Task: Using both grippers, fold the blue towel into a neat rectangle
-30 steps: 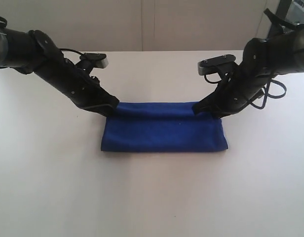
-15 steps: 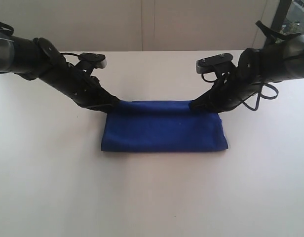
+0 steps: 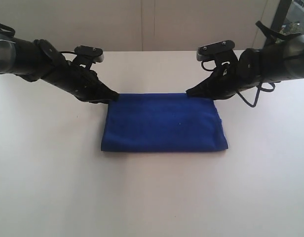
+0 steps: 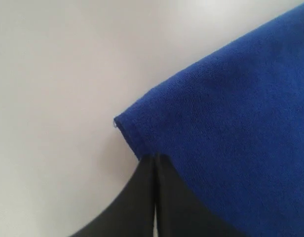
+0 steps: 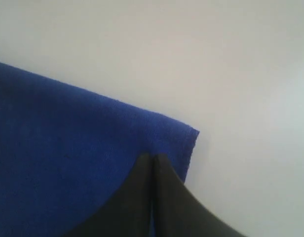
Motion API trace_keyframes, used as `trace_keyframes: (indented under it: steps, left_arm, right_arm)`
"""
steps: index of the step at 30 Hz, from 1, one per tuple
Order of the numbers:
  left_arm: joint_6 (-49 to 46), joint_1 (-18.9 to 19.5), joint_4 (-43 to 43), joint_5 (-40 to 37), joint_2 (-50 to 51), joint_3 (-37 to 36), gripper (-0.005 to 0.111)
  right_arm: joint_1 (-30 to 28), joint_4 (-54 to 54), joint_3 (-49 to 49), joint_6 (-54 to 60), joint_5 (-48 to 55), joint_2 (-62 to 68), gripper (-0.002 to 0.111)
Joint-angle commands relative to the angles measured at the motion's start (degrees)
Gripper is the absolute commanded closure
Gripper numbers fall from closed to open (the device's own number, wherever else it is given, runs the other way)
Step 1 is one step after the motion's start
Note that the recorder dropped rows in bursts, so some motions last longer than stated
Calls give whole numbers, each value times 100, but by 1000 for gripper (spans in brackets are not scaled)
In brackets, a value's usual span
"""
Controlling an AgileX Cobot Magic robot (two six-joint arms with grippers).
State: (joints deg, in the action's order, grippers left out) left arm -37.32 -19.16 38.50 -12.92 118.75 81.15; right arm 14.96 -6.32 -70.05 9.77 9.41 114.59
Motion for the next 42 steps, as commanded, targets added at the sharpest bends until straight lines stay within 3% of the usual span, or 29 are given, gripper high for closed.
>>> trace_keyframes:
  steps: [1, 8, 11, 14, 27, 42]
  left_arm:
    - [-69, 9, 90, -239, -46, 16, 107]
    - [276, 192, 10, -1413, -752, 16, 107]
    - [949, 249, -494, -1789, -1017, -7, 107]
    - [1959, 263, -1568, -2052, -1380, -285, 107]
    - [2353, 437, -1797, -2337, -2980, -1591, 107]
    - [2411, 468, -1797, -1909, -6124, -3165, 107]
  right_arm:
    - [-44, -4, 47, -11, 340, -13, 108]
    - [-70, -4, 47, -107, 1584, -950, 108]
    - [-70, -27, 176, -225, 1954, -1334, 108]
    - [-93, -27, 617, -246, 2189, -1796, 108]
    - [-412, -289, 1625, -270, 2692, -3709, 108]
    - [-412, 48, 2892, -583, 2741, -7350, 108]
